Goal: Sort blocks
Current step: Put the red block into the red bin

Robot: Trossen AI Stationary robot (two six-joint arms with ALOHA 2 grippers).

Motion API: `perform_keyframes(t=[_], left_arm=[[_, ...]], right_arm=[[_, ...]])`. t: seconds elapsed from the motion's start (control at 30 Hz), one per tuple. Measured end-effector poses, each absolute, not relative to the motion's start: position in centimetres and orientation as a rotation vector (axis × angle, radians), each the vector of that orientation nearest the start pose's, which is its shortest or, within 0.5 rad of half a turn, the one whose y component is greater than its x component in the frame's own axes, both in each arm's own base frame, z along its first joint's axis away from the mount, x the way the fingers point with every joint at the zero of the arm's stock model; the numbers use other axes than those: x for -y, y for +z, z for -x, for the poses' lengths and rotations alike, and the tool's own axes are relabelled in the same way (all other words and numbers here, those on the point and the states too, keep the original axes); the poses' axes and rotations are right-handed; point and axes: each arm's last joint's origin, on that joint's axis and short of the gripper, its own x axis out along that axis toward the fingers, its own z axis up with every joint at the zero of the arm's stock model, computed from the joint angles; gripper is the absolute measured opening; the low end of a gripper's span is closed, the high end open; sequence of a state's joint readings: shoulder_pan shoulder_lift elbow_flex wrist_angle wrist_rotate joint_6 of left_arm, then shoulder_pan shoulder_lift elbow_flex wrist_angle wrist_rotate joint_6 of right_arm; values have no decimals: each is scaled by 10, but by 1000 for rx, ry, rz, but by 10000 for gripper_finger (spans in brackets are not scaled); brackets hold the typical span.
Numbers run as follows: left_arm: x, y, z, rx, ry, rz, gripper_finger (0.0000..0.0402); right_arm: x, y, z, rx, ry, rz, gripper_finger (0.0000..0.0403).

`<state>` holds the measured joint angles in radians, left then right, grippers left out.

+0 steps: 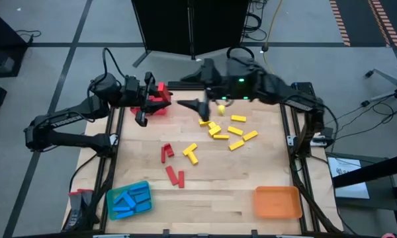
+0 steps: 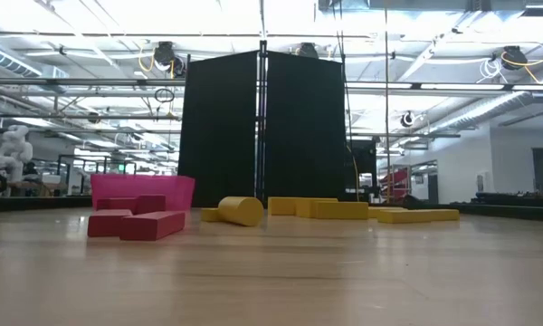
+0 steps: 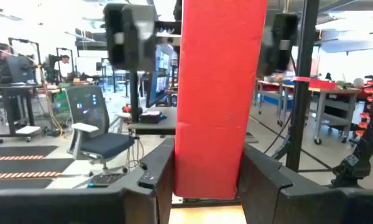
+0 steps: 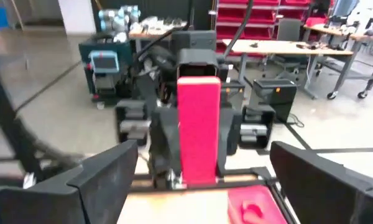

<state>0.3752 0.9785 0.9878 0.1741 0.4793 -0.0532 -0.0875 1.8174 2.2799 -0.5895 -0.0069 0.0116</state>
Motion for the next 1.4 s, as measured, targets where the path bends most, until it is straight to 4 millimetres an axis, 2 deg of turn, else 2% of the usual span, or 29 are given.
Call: perform_keyframes(t=[0.17,0.37,0.63,0.8,0.93,1.1,1.17,1.23,1.4], left_arm=[[-62,405,-187,150,-98,-25,135],[-63,397,-160,17,-24,-5,135],[-62,392,-132,-71,91,-4,148],[-63,390,-126,-93,132,8,145],[-65,391,-124,-88,152,4,145],[-70,388,-123,-89,188,-20,145],[-73,381,-125,-95,199,-12,144],[-76,373,-127,-112,207,-1,144],[-80,355,-133,-107,208,26,144]], right_arm=[[21,529,-325,-196,-55,12,348],[3,544,-268,-273,-23,-31,338],[-18,545,-220,-392,-8,-56,338],[-26,542,-193,-487,23,-60,338],[-25,543,-153,-521,-70,-75,338],[-21,546,-107,-434,-133,-82,338],[-20,539,-94,-397,-143,-110,338],[-19,524,-88,-387,-156,-137,338],[-24,460,-93,-312,-133,-173,338]])
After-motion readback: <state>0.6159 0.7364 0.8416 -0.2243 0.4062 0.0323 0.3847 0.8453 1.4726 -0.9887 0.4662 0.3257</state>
